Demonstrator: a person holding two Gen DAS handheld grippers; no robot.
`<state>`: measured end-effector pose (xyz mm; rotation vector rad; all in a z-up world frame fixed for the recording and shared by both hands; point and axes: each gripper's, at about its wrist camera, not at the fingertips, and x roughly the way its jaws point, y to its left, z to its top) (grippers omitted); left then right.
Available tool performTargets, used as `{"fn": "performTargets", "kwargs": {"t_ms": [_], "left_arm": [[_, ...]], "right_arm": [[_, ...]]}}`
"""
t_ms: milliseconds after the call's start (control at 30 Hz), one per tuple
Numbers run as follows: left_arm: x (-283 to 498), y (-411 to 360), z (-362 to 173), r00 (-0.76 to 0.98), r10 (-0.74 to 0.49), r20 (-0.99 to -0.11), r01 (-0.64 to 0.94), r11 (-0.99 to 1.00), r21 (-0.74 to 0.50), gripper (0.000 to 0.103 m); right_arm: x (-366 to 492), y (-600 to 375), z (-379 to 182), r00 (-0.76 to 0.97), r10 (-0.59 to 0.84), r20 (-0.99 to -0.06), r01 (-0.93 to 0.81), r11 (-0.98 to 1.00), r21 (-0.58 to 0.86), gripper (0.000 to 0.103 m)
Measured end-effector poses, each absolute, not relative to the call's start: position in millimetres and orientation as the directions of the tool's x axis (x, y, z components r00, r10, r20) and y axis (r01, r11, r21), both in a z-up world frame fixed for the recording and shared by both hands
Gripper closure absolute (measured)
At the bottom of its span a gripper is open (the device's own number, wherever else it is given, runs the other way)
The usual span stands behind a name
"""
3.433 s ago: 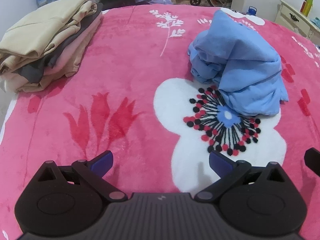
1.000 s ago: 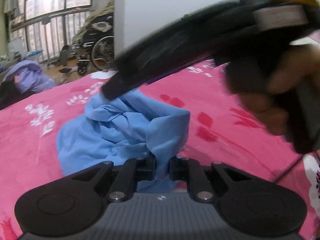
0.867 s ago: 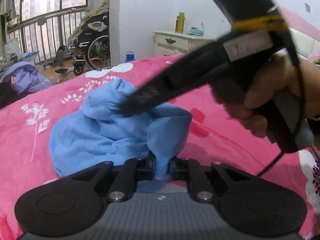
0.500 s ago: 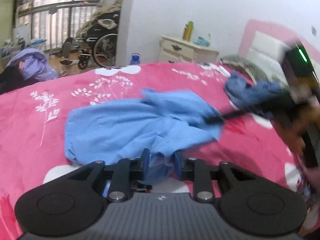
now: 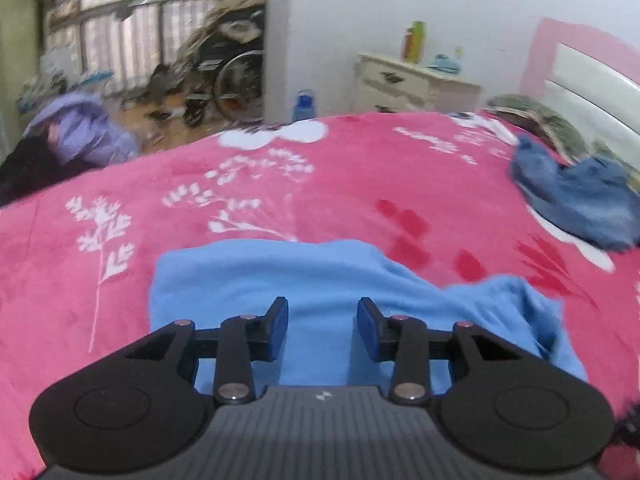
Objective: Fold clothes
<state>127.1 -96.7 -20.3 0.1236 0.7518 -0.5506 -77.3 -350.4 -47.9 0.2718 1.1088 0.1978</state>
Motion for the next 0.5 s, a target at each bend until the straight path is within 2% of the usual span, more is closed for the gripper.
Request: {"fn": "performTargets", "kwargs": {"t_ms": [167,233,367,400,500], "left_arm": [[141,-67,-23,0.608,-0.422,-0.672,0.441,0.884,-0.156,0.064],[137,-60,-27,0.605,-0.411,-0.682,0.431,0.889,-0.154,0.064],[120,-55,-36,0.575,-0.405,-0.711,0.426,0.89,-0.163,0.064],[115,-54,-38,0.567,-0.405,-0.717,0.427,0.889,-0.164,0.064],[101,-53,-41,0.543,-0.408,-0.734,0.434,0.884,-0.171,0.064]], "right_arm": [[-60,-378,-4,0.611,0.282,-0.74,-0.042,0.945,0.325,0.097],[-37,-375,4,0.633,0.333,-0.699,-0.104,0.931,0.35,0.087],[35,-350,-2,0.617,0.461,-0.637,-0.222,0.879,0.422,0.054],[54,-343,-6,0.608,0.488,-0.626,-0.242,0.865,0.44,0.051],[110,-329,-39,0.559,0.503,-0.659,-0.219,0.856,0.468,0.05]]}}
